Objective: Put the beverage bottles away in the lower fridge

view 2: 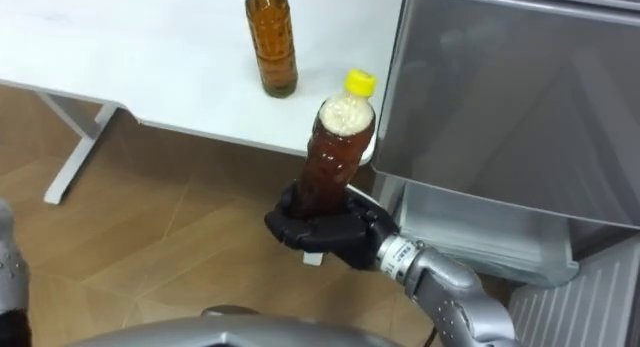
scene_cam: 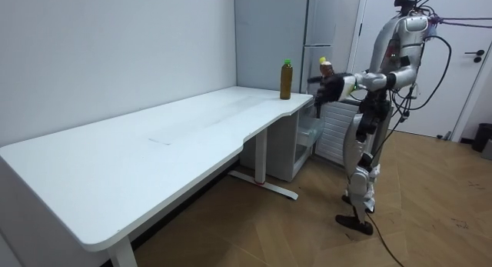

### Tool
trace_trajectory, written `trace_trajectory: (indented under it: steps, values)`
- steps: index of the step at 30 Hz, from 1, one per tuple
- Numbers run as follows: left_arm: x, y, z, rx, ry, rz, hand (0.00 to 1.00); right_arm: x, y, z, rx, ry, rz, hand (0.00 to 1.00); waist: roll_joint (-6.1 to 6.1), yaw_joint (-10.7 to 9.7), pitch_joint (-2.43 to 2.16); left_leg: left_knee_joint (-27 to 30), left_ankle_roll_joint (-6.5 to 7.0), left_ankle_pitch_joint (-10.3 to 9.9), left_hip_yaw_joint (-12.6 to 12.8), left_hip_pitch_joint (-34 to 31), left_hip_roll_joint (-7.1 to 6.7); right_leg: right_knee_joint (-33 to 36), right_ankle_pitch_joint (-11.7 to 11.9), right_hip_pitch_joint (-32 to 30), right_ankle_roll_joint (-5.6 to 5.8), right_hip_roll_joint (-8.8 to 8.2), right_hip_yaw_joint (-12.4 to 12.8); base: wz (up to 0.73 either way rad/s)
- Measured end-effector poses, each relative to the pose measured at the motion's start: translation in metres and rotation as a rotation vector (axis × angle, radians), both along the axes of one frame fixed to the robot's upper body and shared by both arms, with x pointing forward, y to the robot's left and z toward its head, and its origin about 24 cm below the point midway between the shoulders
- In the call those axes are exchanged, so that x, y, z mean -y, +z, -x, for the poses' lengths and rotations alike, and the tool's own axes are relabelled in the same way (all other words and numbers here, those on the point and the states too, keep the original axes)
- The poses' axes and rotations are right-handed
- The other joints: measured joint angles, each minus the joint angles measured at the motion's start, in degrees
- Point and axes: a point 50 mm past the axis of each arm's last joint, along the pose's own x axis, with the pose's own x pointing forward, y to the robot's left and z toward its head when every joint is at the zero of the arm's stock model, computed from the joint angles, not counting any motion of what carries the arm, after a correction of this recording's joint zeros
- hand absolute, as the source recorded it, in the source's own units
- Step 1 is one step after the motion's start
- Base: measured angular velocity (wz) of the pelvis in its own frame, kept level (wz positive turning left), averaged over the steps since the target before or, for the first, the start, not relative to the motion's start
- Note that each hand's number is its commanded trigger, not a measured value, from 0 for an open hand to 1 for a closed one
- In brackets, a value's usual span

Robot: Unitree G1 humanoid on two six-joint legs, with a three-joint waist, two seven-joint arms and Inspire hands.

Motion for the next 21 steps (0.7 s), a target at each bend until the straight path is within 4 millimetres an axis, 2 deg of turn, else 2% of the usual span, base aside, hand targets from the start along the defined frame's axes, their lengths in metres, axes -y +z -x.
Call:
trace_trajectory:
  steps: [2, 6, 8, 12, 17, 21]
  values:
    - [0.005, -0.028, 0.006, -0.109, -0.011, 0.075, 0.00, 0.005, 0.000, 0.000, -0.002, -0.004, 0.017, 1.00, -0.41, -0.20, 0.27, -0.01, 0.00, -0.02, -0.01, -0.44, 0.01, -0.04, 0.00, -0.37, 0.00, 0.00, -0.06, 0.00]
    - [0.016, -0.063, 0.015, -0.259, -0.071, 0.153, 0.00, 0.009, -0.001, 0.002, -0.011, -0.003, 0.032, 1.00, -0.35, -0.53, 0.52, -0.11, 0.04, -0.05, -0.01, -1.10, 0.02, -0.02, 0.03, -0.43, 0.04, -0.06, -0.31, 0.03]
    - [0.023, -0.088, 0.030, -0.372, -0.109, 0.213, 0.00, 0.011, -0.005, 0.006, -0.033, -0.004, 0.038, 1.00, -0.39, -1.84, 0.49, -0.67, 0.04, -0.05, -0.03, -0.86, 0.02, -0.10, 0.03, -0.25, 0.04, -0.11, -0.58, 0.04]
    - [0.031, -0.113, 0.048, -0.491, -0.147, 0.294, 0.00, 0.027, -0.019, 0.015, -0.106, -0.038, 0.075, 1.00, -0.89, -3.41, 0.56, -0.77, 0.06, -0.06, -0.02, -0.92, 0.03, -0.15, 0.03, -0.21, 0.05, -0.23, -0.75, 0.02]
    - [0.033, -0.144, 0.088, -0.669, -0.146, 0.379, 0.00, 0.063, -0.040, 0.041, -0.241, -0.122, 0.191, 1.00, -0.96, -4.61, 0.43, -0.73, 0.17, -0.14, 0.89, -1.82, 0.11, -0.04, 0.07, -1.42, 0.11, 0.01, 0.07, -0.07]
    - [0.031, -0.163, 0.121, -0.799, -0.107, 0.465, 0.00, 0.077, -0.054, 0.066, -0.354, -0.181, 0.217, 1.00, -0.87, -5.01, 0.28, -0.82, 0.13, -0.17, 1.24, -1.12, 0.23, -0.05, 0.07, -0.89, 0.11, 0.05, 0.05, -0.04]
